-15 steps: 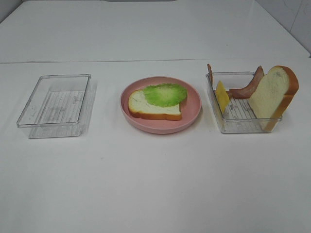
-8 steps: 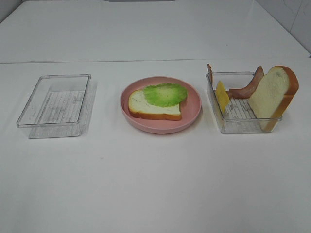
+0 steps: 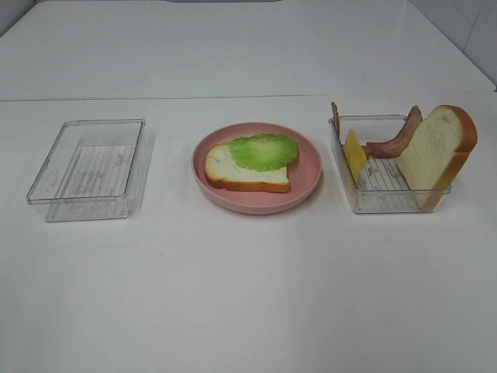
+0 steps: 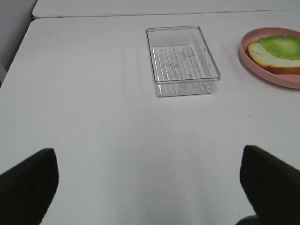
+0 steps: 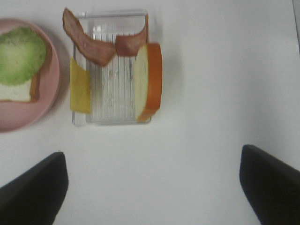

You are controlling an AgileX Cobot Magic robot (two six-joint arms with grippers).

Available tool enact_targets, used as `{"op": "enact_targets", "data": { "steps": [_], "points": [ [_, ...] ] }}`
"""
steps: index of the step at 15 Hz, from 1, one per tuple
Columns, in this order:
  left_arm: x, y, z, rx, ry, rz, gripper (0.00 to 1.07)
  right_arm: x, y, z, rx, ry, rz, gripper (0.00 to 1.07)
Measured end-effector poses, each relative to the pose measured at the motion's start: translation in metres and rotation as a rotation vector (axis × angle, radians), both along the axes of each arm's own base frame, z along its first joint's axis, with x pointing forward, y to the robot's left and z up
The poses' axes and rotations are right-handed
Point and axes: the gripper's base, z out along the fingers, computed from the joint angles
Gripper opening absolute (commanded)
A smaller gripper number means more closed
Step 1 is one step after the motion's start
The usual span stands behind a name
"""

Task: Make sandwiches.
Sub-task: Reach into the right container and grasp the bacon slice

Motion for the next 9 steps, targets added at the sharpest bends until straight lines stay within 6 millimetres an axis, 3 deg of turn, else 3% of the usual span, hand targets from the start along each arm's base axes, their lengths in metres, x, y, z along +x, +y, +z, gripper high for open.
{"op": "enact_targets", "data": {
  "steps": [3, 4, 6, 9],
  "points": [
    [0.0, 0.0, 0.0, 0.0, 0.0, 0.0, 0.98, 0.048, 0.0, 0.009, -0.002, -0.048, 0.0, 0.96],
    [0.0, 0.0, 0.0, 0.0, 0.0, 0.0, 0.98, 0.087, 0.0, 0.005, -0.001, -0.071, 0.002, 0.96],
    [0.0, 0.0, 0.0, 0.0, 0.0, 0.0, 0.98, 0.107, 0.002, 0.001, 0.011, -0.084, 0.004, 0.96],
    [0.0, 0.0, 0.0, 0.0, 0.0, 0.0, 0.98, 0.134, 0.015, -0.026, 0.032, -0.038, 0.034, 0.96]
  ]
}}
